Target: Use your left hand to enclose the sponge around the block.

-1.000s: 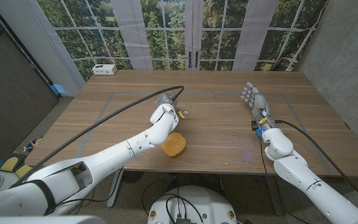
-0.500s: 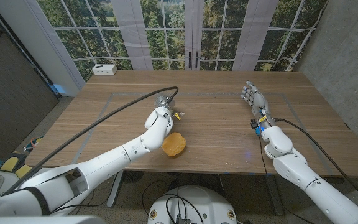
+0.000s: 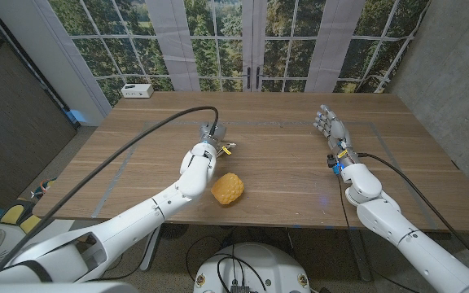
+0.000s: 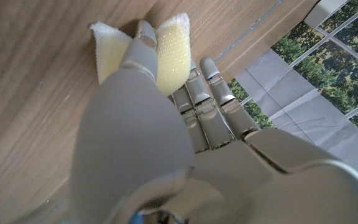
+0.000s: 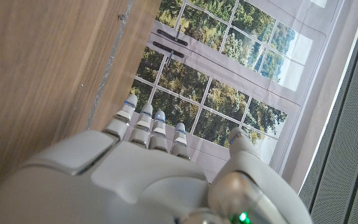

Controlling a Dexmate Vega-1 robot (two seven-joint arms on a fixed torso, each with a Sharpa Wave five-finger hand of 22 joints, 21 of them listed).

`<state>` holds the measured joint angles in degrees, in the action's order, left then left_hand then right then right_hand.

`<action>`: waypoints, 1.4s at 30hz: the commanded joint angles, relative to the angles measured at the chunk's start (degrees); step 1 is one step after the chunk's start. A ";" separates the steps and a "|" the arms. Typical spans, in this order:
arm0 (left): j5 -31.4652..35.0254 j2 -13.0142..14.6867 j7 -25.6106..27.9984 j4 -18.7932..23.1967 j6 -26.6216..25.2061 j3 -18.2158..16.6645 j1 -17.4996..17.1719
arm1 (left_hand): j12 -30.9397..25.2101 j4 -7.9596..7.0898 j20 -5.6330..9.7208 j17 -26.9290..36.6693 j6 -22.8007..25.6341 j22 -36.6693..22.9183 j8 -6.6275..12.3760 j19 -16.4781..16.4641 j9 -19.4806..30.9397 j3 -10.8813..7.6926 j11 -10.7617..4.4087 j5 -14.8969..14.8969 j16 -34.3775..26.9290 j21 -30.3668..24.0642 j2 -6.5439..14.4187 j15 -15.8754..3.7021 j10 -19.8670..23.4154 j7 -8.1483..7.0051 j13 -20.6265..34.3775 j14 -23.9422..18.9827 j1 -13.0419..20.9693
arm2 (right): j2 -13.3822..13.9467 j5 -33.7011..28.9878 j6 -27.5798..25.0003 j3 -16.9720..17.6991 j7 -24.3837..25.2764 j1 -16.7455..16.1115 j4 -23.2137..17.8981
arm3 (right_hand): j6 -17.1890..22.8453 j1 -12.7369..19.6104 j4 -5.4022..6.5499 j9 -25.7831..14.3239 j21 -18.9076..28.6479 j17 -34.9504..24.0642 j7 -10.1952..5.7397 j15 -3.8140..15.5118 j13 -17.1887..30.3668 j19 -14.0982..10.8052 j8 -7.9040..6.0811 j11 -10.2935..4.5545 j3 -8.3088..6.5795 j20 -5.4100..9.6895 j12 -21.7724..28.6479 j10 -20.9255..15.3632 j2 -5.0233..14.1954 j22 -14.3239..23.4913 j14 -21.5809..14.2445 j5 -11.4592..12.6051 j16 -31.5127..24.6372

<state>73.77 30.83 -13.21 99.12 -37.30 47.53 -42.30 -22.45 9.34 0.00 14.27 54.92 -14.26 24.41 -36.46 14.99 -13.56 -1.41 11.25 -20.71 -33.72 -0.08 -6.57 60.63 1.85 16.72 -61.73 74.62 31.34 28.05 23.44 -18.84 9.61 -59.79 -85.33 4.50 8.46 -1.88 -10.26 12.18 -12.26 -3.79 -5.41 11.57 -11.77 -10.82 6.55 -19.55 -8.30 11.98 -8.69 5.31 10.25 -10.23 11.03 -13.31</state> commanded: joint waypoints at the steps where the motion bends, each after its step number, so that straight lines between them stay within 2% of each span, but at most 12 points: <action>1: -11.63 -0.24 16.44 2.32 -1.16 -3.20 -1.95 | -0.70 0.30 0.06 0.25 12.14 -0.24 0.76 -0.37 -0.01 -0.25 -9.43 0.47 -0.25 -0.55 1.78 -7.37 11.12 -3.55 3.03 -4.76 2.91 | 0.00 0.06 0.04 -0.12 -0.16 0.43 0.24 | 0.25 -0.09 0.11 -0.23 -0.11 -0.11 -0.33 -0.19 0.18 -0.37 -0.15 -0.03 -0.37 0.04 -0.04 -0.40 0.18 0.22 -0.45 0.31 0.08; 2: -11.94 -0.50 18.60 1.99 -1.38 -3.12 -2.19 | -0.71 0.30 0.05 0.27 12.16 -0.25 0.75 -0.31 -0.04 -0.24 -9.44 0.52 -0.27 -0.59 1.73 -7.37 11.13 -3.29 3.08 -4.80 2.94 | 0.02 -0.02 0.10 -0.13 -0.15 0.43 0.26 | 0.26 -0.10 0.12 -0.23 -0.11 -0.12 -0.34 -0.18 0.18 -0.37 -0.16 0.00 -0.38 0.05 -0.04 -0.41 0.21 0.22 -0.42 0.31 0.09; 4: -12.16 0.15 17.07 2.36 -1.85 -2.25 -1.37 | -0.74 0.29 0.03 0.31 12.23 -0.27 0.73 -0.31 -0.10 -0.22 -9.45 0.61 -0.30 -0.70 1.68 -7.37 11.17 -3.14 3.19 -4.86 2.98 | 0.06 0.02 0.12 -0.10 -0.16 0.34 0.19 | 0.27 -0.08 0.11 -0.23 -0.11 -0.11 -0.33 -0.15 0.18 -0.38 -0.16 -0.01 -0.40 0.06 -0.05 -0.41 0.23 0.22 -0.41 0.32 0.11; 5: -14.03 0.07 19.49 2.39 -0.99 -3.02 -1.99 | -0.75 0.28 0.03 0.33 12.28 -0.28 0.72 -0.25 -0.13 -0.21 -9.46 0.67 -0.31 -0.75 1.67 -7.36 11.18 -3.12 3.25 -4.90 3.01 | 0.15 -0.01 0.14 -0.05 -0.12 0.24 0.11 | 0.28 -0.08 0.11 -0.23 -0.11 -0.11 -0.33 -0.15 0.18 -0.38 -0.17 -0.02 -0.41 0.06 -0.04 -0.42 0.23 0.22 -0.40 0.32 0.11; 10: -19.66 -0.20 18.67 4.30 -2.48 -4.43 -1.88 | -0.79 0.24 0.11 0.38 12.28 -0.31 0.66 -0.25 -0.21 -0.19 -9.47 0.79 -0.33 -0.91 1.62 -7.36 11.24 -3.21 3.40 -4.95 3.04 | 0.26 0.13 0.06 0.20 0.20 -0.18 -0.30 | 0.30 0.00 0.05 -0.23 -0.11 -0.09 -0.33 -0.15 0.18 -0.40 -0.17 0.15 -0.48 0.08 -0.04 -0.48 0.26 0.22 -0.45 0.33 0.13; 11: -21.80 -0.51 20.88 4.48 -1.73 -5.56 -2.64 | -0.79 0.23 0.10 0.39 12.26 -0.32 0.64 -0.22 -0.23 -0.18 -9.47 0.83 -0.34 -0.95 1.61 -7.36 11.22 -3.17 3.45 -4.96 3.05 | 0.36 0.10 0.11 0.20 0.09 -0.20 -0.32 | 0.31 0.00 0.05 -0.23 -0.11 -0.09 -0.31 -0.12 0.19 -0.41 -0.17 0.12 -0.49 0.11 -0.04 -0.47 0.27 0.22 -0.43 0.33 0.14; 13: -23.07 -0.22 20.04 5.24 -2.76 -5.46 -2.16 | -0.79 0.21 0.11 0.43 12.17 -0.34 0.56 -0.14 -0.28 -0.17 -9.47 0.93 -0.33 -1.04 1.59 -7.36 11.18 -3.28 3.56 -4.95 3.09 | 0.42 0.19 -0.26 0.33 0.42 -0.35 -0.77 | 0.33 -0.02 0.06 -0.23 -0.12 -0.10 -0.32 -0.03 0.19 -0.41 -0.18 0.02 -0.50 0.09 -0.04 -0.49 0.27 0.22 -0.39 0.33 0.17; 17: -27.70 -0.70 25.35 6.09 -1.95 -7.46 -3.66 | -0.77 0.17 0.10 0.49 12.23 -0.37 0.50 0.01 -0.37 -0.14 -9.47 1.13 -0.30 -1.24 1.51 -7.36 11.07 -3.18 3.79 -4.90 3.16 | 0.96 -0.32 0.02 0.32 0.07 -0.44 -1.08 | 0.34 -0.04 0.06 -0.23 -0.13 -0.10 -0.34 -0.09 0.19 -0.39 -0.18 0.02 -0.51 0.07 -0.06 -0.48 0.27 0.22 -0.37 0.33 0.19; 18: -28.05 -0.53 24.54 6.50 -2.86 -7.20 -3.26 | -0.77 0.17 0.09 0.50 12.26 -0.38 0.51 0.06 -0.38 -0.14 -9.47 1.15 -0.30 -1.24 1.52 -7.36 11.07 -3.16 3.82 -4.89 3.16 | 0.89 -0.15 -0.28 0.43 0.38 -0.56 -1.43 | 0.33 -0.03 0.05 -0.23 -0.13 -0.10 -0.33 -0.07 0.19 -0.39 -0.17 0.03 -0.52 0.09 -0.05 -0.51 0.27 0.22 -0.37 0.33 0.20; 23: -34.12 -0.87 29.70 7.33 -0.46 -9.42 -4.70 | -0.78 0.12 0.08 0.57 12.26 -0.42 0.42 0.19 -0.48 -0.11 -9.46 1.37 -0.26 -1.47 1.47 -7.37 11.02 -3.21 4.08 -4.81 3.22 | 1.29 -0.41 -0.30 0.51 0.30 -0.77 -2.02 | 0.34 -0.02 0.04 -0.23 -0.13 -0.09 -0.33 -0.03 0.19 -0.43 -0.17 0.10 -0.56 0.14 -0.07 -0.50 0.28 0.22 -0.34 0.33 0.24; 31: -44.06 -0.92 33.20 8.71 3.18 -12.71 -6.11 | -0.79 0.06 0.07 0.72 12.28 -0.46 0.31 0.39 -0.62 -0.09 -9.48 1.75 -0.26 -1.83 1.44 -7.36 10.95 -2.91 4.51 -4.82 3.32 | 1.91 -1.17 -0.57 0.76 0.92 -1.52 -3.55 | 0.35 0.01 0.01 -0.23 -0.15 -0.09 -0.34 -0.02 0.19 -0.40 -0.17 0.04 -0.61 0.12 -0.07 -0.55 0.29 0.21 -0.33 0.34 0.28; 42: -55.62 -1.10 39.30 7.45 12.59 -16.24 -7.75 | -0.80 0.01 0.07 0.89 12.21 -0.53 0.12 0.84 -0.78 -0.08 -9.49 2.29 -0.21 -2.30 1.40 -7.36 10.86 -2.76 5.11 -4.72 3.48 | 2.73 -2.87 -1.97 0.99 2.84 -3.05 -6.62 | 0.38 0.05 -0.05 -0.22 -0.18 -0.07 -0.35 -0.05 0.19 -0.35 -0.17 0.08 -0.68 0.12 -0.07 -0.61 0.28 0.21 -0.31 0.34 0.34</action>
<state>28.88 29.76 20.31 106.98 -32.33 34.59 -48.50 -22.90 9.55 0.01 15.00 56.97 -14.51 24.44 -35.99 14.00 -13.20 -1.74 13.01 -20.64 -35.44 -1.36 -7.17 61.13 -0.18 16.72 -62.72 75.90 33.34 26.49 22.67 -18.10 10.92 -61.58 -89.33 4.50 8.46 -1.94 -10.26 12.18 -12.27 -3.79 -5.42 11.58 -11.77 -10.82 6.55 -19.81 -8.30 11.98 -8.69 5.30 10.25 -10.23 11.03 -13.31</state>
